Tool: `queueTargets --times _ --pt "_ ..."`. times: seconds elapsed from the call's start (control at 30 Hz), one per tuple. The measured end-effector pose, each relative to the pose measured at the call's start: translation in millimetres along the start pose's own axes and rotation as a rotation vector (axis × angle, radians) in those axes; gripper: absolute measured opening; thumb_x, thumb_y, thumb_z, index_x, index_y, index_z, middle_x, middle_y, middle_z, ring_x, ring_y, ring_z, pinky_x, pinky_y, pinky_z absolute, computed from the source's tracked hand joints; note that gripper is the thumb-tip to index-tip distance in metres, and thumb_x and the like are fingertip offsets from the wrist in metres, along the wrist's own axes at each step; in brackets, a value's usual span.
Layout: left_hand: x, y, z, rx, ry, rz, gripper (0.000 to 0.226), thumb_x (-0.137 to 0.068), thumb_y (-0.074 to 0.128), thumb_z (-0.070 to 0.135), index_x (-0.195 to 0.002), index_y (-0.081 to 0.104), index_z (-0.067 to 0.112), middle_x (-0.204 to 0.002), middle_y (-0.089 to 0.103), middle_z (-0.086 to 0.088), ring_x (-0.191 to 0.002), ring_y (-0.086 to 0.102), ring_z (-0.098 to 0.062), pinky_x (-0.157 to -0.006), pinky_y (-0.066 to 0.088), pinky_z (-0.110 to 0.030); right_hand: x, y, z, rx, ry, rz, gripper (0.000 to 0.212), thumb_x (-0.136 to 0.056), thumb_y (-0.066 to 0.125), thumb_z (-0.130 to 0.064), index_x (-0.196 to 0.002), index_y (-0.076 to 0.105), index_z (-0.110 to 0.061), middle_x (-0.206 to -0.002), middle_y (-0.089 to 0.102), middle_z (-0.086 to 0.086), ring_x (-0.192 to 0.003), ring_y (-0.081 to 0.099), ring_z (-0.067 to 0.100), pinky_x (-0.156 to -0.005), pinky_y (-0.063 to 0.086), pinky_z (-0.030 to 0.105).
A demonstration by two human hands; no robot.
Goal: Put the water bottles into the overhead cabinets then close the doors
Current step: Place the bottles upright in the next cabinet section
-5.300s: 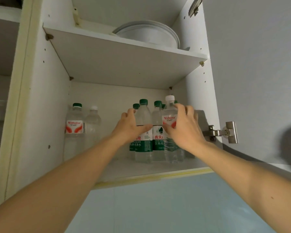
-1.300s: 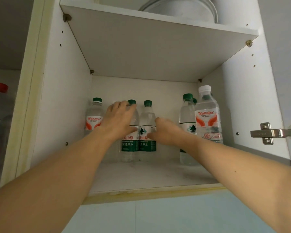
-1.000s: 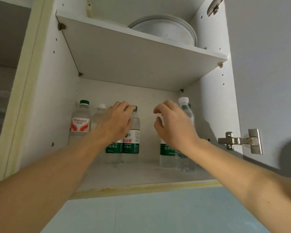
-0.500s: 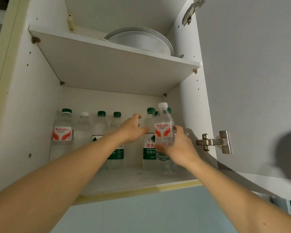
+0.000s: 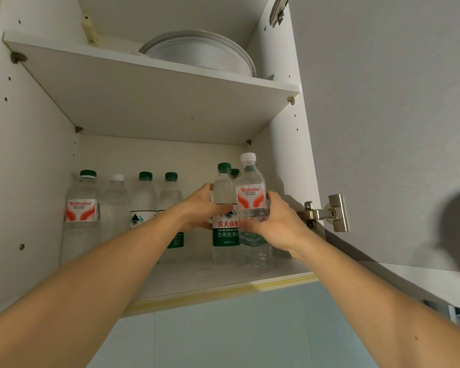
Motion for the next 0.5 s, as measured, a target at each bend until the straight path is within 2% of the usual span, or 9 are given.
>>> queueTargets --times 0.1,0.23,0.3,0.37,0.43,0.5 --pt "0 -3 0 -0.004 -0.008 0.03 0.071 -0.09 0.073 0.017 -0.148 0.033 0.027 -0.107 0.062 0.003 -0.094 0.068 -0.018 -0.056 0.059 -0.031 -1 1 0 0.005 0.001 -0.006 0.066 -0.078 0.087 -0.033 -0.13 0.047 -0.025 -0.121 0.065 -0.006 -0.11 0.063 0.016 -0.098 0.053 0.04" --pt "4 -9 -1 -0.032 -0.041 0.069 0.07 -0.088 0.075 0.016 -0.145 0.035 0.027 -0.106 0.062 0.002 -0.092 0.068 -0.019 -0.05 0.058 -0.03 0 1 0 0.0 0.001 -0.012 0.066 -0.078 0.087 -0.033 -0.13 0.047 -0.025 -0.12 0.066 -0.007 -0.109 0.063 0.015 -0.094 0.052 0.036" --pt "9 -14 0 -0.061 -0.052 0.088 0.068 -0.088 0.075 0.017 -0.144 0.036 0.027 -0.105 0.061 0.003 -0.092 0.067 -0.02 -0.05 0.058 -0.03 0 1 0 0.001 0.007 -0.015 0.065 -0.078 0.087 -0.033 -0.13 0.047 -0.026 -0.12 0.066 -0.008 -0.109 0.063 0.015 -0.098 0.051 0.038" --pt "15 -21 1 -0.081 -0.06 0.104 0.066 -0.089 0.074 0.018 -0.143 0.037 0.025 -0.107 0.06 0.002 -0.093 0.067 -0.021 -0.052 0.058 -0.031 1 1 -1 0.014 0.01 -0.021 0.063 -0.079 0.086 -0.034 -0.129 0.048 -0.027 -0.118 0.066 -0.009 -0.109 0.062 0.014 -0.099 0.051 0.038" --pt "24 -30 0 -0.086 -0.072 0.117 0.065 -0.089 0.073 0.017 -0.143 0.037 0.023 -0.113 0.061 -0.002 -0.096 0.067 -0.023 -0.055 0.06 -0.033 1 0 -3 0.034 0.006 -0.031 0.06 -0.08 0.085 -0.034 -0.127 0.048 -0.028 -0.115 0.065 -0.01 -0.108 0.062 0.014 -0.093 0.049 0.033" --pt "35 -39 -1 -0.066 -0.08 0.129 0.064 -0.09 0.072 0.015 -0.144 0.038 0.022 -0.122 0.061 -0.007 -0.103 0.066 -0.028 -0.066 0.062 -0.04 2 -1 -6 0.054 0.001 -0.051 0.059 -0.081 0.085 -0.033 -0.127 0.049 -0.028 -0.116 0.065 -0.009 -0.108 0.061 0.014 -0.093 0.048 0.033"
Point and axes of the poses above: each hand's wrist, its own x-axis away from the middle knuckle, its own y-axis out of the palm, z = x × y, the point moved 6 cm from there along -x, towards the middle knuckle
